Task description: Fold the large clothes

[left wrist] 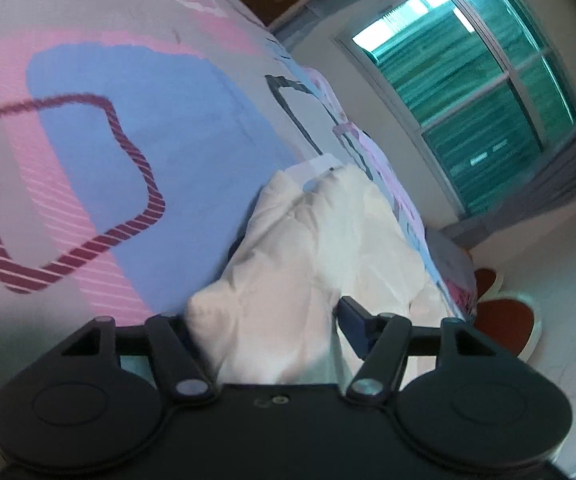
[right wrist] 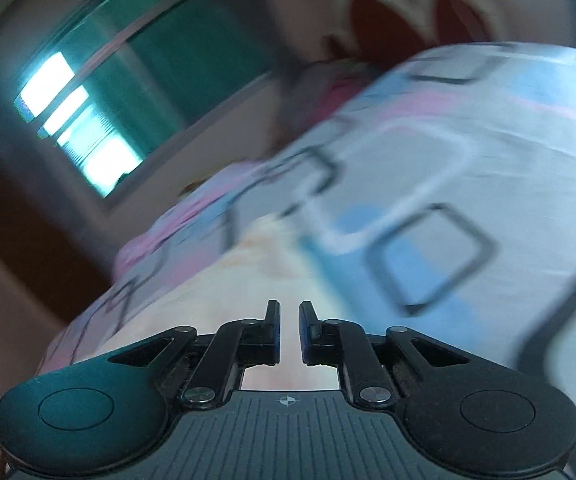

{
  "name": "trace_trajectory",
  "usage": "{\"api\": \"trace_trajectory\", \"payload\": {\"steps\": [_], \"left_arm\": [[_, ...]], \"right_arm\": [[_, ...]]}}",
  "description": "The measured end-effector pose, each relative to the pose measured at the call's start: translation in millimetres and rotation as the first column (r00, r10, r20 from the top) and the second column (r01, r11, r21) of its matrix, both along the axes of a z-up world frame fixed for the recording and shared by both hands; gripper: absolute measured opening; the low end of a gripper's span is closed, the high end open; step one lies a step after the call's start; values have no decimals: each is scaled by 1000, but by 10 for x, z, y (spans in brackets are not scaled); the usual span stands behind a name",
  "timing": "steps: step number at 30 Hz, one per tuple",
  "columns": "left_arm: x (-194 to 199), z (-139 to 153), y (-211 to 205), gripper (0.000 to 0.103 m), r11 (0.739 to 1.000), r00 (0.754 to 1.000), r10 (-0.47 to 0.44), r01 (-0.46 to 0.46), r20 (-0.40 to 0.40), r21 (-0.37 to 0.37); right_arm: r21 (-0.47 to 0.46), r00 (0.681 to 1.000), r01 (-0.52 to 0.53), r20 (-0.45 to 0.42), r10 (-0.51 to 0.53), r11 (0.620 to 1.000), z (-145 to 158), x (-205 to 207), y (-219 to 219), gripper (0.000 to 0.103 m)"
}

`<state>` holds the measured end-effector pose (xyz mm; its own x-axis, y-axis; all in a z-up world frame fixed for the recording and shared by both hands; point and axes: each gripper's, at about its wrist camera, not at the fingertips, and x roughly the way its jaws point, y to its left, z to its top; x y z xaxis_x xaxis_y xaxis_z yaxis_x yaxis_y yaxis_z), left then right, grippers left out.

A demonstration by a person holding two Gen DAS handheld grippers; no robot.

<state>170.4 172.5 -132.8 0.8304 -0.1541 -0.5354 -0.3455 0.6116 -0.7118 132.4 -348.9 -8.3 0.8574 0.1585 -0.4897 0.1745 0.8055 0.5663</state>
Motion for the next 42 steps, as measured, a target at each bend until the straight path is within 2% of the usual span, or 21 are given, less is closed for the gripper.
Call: {"api": "trace_trajectory", "payload": {"steps": [2,3,6,7,9,13,15,16,19,21,26,30,33,36,39,42], "left_arm": [[50,-31,-24,56,1000,1000,6,-6,0,-10],[73,-32,-38,45,1000,1000,1,-1,9,-8],[76,-11,-50,28,1000,999,-24,24,34,10],[67,12,-50,24,999,998,-40,39,50,17],[45,63,-52,21,997,995,-65,63,69,33],[-10,213,-69,20,995,991,-91,87,98,52],[-19,292,-89,20,993,987,-109,102,117,62],[-17,338,-105,20,991,984,-120,111,129,70],[20,459,-185,20,983,973,-165,149,160,111],[48,530,-225,20,978,970,-183,162,161,134],[69,690,-321,20,961,959,-228,194,167,198],[38,807,-408,20,946,947,-262,215,184,243],[8,888,-506,20,932,938,-291,232,190,279],[-24,979,-673,20,897,918,-349,268,190,351],[-38,1061,-786,20,869,905,-383,285,185,405],[-33,1100,-826,20,853,900,-398,293,176,432]], "right_arm": [[-17,997,-78,-13,78,997,-17,163,349,7],[-32,993,-119,-14,119,992,-23,225,535,7],[-48,975,-221,-23,220,974,-71,337,1003,7],[-60,968,-250,-23,249,966,-81,365,1135,7],[-99,954,-299,-22,298,949,-93,420,1372,7],[-94,937,-348,-65,343,933,-256,626,1613,7],[-104,913,-393,-163,374,914,-451,744,1743,7],[-122,909,-400,-183,376,908,-536,774,1768,7],[-126,910,-395,-192,368,910,-705,822,1778,4],[-97,913,-384,-189,362,918,-676,826,1733,5],[-77,938,-340,-103,332,937,-385,482,1461,5],[-46,926,-364,-119,357,930,-347,270,1444,5],[-54,895,-402,-232,381,914,-596,323,1540,4],[-54,896,-396,-239,373,917,-772,379,1570,1],[-38,897,-384,-253,363,922,-779,412,1545,0],[-45,896,-382,-260,359,923,-777,414,1570,0]]}}
